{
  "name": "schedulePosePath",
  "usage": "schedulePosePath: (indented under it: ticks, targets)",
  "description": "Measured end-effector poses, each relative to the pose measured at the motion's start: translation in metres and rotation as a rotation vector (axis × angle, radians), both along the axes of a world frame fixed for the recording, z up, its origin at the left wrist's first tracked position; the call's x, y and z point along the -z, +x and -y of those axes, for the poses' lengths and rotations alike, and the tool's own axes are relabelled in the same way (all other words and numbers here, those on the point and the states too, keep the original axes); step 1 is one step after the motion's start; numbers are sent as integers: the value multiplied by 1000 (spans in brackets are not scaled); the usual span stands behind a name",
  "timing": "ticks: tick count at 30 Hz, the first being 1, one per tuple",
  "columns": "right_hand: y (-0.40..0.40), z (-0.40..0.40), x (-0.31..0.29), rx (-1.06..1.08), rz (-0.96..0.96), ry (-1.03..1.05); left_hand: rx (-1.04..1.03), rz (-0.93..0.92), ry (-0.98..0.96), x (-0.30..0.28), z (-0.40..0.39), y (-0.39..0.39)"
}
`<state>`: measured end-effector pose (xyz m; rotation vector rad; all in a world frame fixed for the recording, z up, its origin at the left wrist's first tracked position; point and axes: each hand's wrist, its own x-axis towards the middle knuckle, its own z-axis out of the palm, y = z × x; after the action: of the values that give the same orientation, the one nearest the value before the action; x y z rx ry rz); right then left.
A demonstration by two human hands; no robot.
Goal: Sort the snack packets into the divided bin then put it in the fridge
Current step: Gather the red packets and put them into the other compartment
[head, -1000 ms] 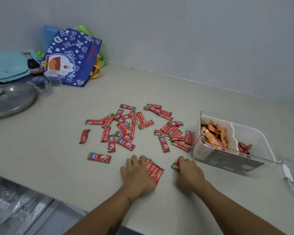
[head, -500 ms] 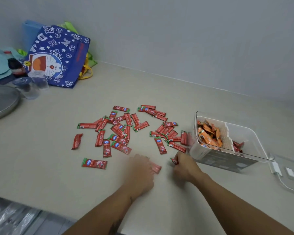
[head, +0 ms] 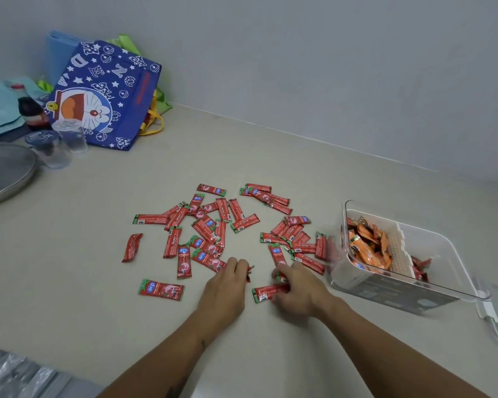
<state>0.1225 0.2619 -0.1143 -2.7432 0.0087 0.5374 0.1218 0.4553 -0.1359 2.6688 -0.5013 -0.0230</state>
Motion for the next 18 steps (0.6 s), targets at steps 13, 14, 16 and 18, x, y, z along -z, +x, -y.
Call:
schedulePosePath:
  ticks: [13,14,16,18]
  targets:
    - [42,-7,13,217,198,-6,103,-310,156,-11,-48,83]
    - [45,-8,14,252,180,-5,117,-339,203,-10,-48,85]
    - [50,-15,16,283,135,-33,136,-343,272,-10,-47,89]
    - [54,-20,18,239,119,-86,162,-320,328,-12,-44,92]
